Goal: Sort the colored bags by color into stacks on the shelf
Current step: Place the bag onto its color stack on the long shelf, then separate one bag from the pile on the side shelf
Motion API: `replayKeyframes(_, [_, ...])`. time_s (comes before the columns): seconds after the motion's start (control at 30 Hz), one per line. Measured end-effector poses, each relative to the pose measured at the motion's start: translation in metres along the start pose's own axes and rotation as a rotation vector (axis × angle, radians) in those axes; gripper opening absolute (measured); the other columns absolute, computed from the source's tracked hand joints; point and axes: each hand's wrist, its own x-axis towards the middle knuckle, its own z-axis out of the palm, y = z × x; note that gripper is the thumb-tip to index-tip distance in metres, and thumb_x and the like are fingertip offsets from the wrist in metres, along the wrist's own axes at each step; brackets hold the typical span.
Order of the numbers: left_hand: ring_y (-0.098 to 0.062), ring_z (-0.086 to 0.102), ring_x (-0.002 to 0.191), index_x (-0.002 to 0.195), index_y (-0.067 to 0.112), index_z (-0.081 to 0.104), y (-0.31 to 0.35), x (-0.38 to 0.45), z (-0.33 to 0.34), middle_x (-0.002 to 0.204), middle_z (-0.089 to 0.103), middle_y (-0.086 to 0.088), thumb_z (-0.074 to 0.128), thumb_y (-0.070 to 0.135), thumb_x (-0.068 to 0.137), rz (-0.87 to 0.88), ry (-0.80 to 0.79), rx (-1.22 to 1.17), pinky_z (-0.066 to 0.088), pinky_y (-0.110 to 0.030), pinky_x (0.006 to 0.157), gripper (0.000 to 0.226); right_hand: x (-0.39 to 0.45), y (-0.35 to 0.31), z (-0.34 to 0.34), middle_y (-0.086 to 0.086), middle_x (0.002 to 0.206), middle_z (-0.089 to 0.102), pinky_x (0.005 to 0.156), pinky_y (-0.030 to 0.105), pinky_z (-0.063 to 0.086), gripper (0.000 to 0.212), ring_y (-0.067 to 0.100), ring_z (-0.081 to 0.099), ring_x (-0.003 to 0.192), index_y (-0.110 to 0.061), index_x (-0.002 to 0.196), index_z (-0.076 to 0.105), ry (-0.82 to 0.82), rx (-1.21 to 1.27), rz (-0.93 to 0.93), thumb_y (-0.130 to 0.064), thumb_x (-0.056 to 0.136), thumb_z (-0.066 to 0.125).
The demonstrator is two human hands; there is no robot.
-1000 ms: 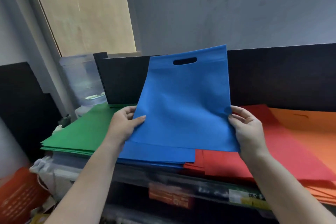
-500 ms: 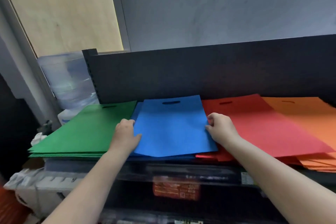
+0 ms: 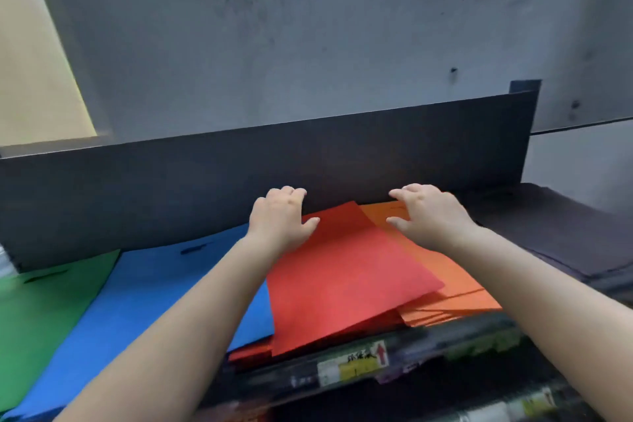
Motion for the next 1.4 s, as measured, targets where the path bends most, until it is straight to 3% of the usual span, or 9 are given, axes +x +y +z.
replayKeyframes(0.2, [-0.023,0.040,0.128,0.139,0.018,0.039,0.148,0.066,0.004,0.138,0.046,-0.002,0.045,0.051,0.092,0.187,-0.006,-0.073,0.033,-0.037,0.099,0.058,-0.026,0.135,-0.038,0.001,0.134,0.049,0.093,0.037,0.040,0.052,0.024,0.048,0.121,-0.023,0.139,0.040,-0.031,-0.166,0.233,-0.049,0.094,0.044])
replayKeyframes(0.57, [-0.025,0.040,0.126,0.133,0.018,0.043,0.457,0.102,0.013,0.136,0.047,-0.003,0.048,0.051,0.090,0.542,-0.027,-0.186,0.032,-0.037,0.099,0.055,-0.155,0.391,-0.103,0.004,0.137,0.048,0.097,0.040,0.037,0.054,0.027,0.046,0.124,-0.022,0.138,0.040,-0.070,-0.379,0.623,-0.051,0.093,0.044])
replayKeyframes(1.03, [-0.024,0.039,0.129,0.136,0.020,0.041,0.756,0.084,0.022,0.138,0.047,-0.002,0.048,0.049,0.091,0.969,-0.038,-0.325,0.031,-0.037,0.102,0.055,-0.309,0.584,-0.149,0.002,0.138,0.045,0.102,0.038,0.034,0.053,0.023,0.040,0.131,-0.021,0.136,0.040,-0.159,-0.518,1.054,-0.052,0.093,0.044])
replayKeyframes(1.4, [-0.026,0.045,0.123,0.128,0.018,0.045,0.958,0.124,0.068,0.133,0.051,-0.003,0.044,0.048,0.094,1.154,-0.101,-0.403,0.035,-0.037,0.098,0.046,-0.335,0.738,-0.145,0.004,0.131,0.050,0.098,0.038,0.037,0.049,0.025,0.046,0.122,-0.017,0.134,0.043,-0.168,-0.529,1.217,-0.046,0.096,0.042])
